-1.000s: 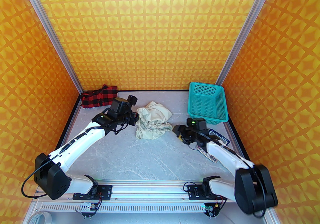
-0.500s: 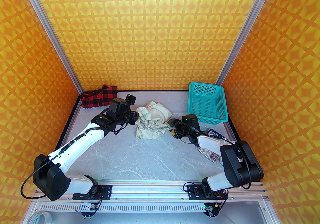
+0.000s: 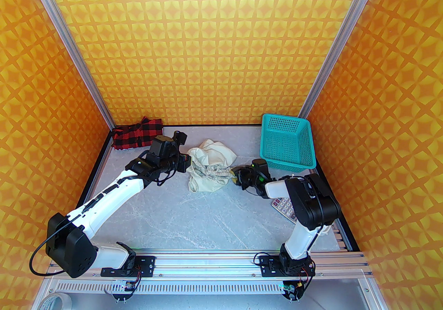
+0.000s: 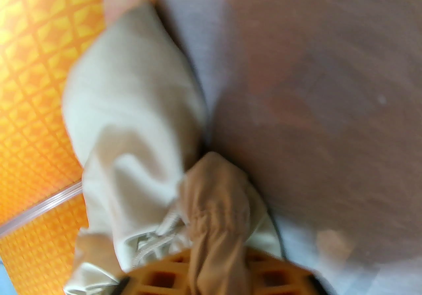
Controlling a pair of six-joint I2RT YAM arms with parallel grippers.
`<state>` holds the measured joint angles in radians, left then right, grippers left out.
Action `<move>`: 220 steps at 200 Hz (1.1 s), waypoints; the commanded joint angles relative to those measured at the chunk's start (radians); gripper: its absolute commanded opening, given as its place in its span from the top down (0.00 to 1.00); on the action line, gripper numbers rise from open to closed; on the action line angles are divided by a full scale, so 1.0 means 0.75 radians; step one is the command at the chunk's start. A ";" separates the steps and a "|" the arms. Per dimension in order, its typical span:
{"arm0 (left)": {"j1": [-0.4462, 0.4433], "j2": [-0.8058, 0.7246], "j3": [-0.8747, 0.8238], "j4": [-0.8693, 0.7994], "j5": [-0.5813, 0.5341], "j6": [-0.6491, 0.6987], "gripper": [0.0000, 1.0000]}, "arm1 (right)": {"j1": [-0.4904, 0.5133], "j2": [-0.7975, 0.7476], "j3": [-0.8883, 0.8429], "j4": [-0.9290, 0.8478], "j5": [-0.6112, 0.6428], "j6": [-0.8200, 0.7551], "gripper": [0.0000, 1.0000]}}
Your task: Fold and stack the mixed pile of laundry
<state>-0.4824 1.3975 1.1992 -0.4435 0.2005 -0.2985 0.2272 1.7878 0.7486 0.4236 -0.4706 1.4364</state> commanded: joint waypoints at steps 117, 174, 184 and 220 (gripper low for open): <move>-0.035 -0.544 0.361 -0.146 0.145 0.107 1.00 | 0.018 -1.077 0.847 -1.558 0.237 -1.110 1.00; 0.056 -0.165 0.578 -0.267 0.047 0.188 1.00 | 0.034 -0.758 0.856 -1.333 0.189 -1.106 1.00; 0.095 -0.067 0.623 -0.240 0.051 0.220 1.00 | 0.053 -0.650 0.887 -1.243 0.200 -1.112 1.00; 0.217 0.315 0.888 -0.088 0.053 0.282 1.00 | 0.089 -0.314 1.205 -1.076 0.326 -1.115 1.00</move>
<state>-0.3733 1.5227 1.7363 -0.6037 0.2687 -0.1509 0.2821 1.4784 1.4849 -0.5522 -0.3019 0.6159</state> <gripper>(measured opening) 0.035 0.088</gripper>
